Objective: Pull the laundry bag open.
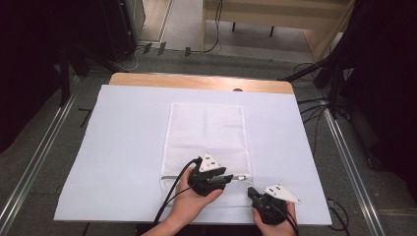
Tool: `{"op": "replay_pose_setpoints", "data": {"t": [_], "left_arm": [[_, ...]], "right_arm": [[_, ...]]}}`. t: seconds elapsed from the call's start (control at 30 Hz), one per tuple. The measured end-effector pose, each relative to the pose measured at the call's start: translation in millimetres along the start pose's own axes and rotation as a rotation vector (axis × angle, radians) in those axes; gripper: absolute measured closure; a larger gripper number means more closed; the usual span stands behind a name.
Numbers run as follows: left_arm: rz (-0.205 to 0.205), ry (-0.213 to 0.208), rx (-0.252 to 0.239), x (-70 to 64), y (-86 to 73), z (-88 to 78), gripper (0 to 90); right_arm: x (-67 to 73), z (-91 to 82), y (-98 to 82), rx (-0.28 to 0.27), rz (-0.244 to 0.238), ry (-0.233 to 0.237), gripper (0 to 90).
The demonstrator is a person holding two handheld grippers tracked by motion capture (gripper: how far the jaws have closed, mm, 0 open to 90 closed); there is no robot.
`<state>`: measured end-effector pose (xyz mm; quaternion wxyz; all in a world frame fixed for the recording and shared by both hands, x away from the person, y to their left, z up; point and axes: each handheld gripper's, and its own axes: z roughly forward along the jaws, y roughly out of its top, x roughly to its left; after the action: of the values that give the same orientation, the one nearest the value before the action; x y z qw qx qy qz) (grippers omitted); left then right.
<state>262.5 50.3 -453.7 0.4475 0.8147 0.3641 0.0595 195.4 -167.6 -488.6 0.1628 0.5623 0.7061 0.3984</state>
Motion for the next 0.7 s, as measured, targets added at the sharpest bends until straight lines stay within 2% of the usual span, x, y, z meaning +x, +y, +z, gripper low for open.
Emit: {"op": "replay_pose_setpoints", "data": {"t": [0.03, 0.07, 0.2, 0.23, 0.33, 0.6, 0.7], "left_arm": [[0.000, 0.001, 0.005, -0.5, 0.5, 0.6, 62.8], [-0.002, -0.007, 0.006, -0.8, 0.8, 1.8, 62.6], [-0.008, -0.020, 0.021, -2.3, 1.9, 7.6, 62.1], [-0.005, -0.024, 0.025, -2.5, 2.0, 8.6, 61.9], [-0.013, -0.038, 0.031, -4.8, 2.0, 13.8, 61.6], [-0.084, -0.113, 0.038, -0.6, 4.4, 18.7, 61.7], [-0.111, -0.150, 0.039, 0.4, 5.4, 20.7, 64.9]], "right_arm": [[-1.1, -0.5, 0.3, 0.000, 0.006, 0.012, 90.0], [-2.3, -2.5, 0.1, -0.031, 0.011, 0.035, 90.0], [-1.7, -8.7, 1.0, -0.088, 0.005, 0.040, 90.0], [-1.4, -12.0, 1.8, -0.114, -0.014, 0.042, 90.0], [1.2, -15.1, 1.9, -0.134, -0.044, 0.052, 90.0], [5.3, -13.2, 1.3, -0.136, -0.078, 0.054, 90.0], [8.5, -11.8, 0.8, -0.128, -0.107, 0.057, 90.0]]}}
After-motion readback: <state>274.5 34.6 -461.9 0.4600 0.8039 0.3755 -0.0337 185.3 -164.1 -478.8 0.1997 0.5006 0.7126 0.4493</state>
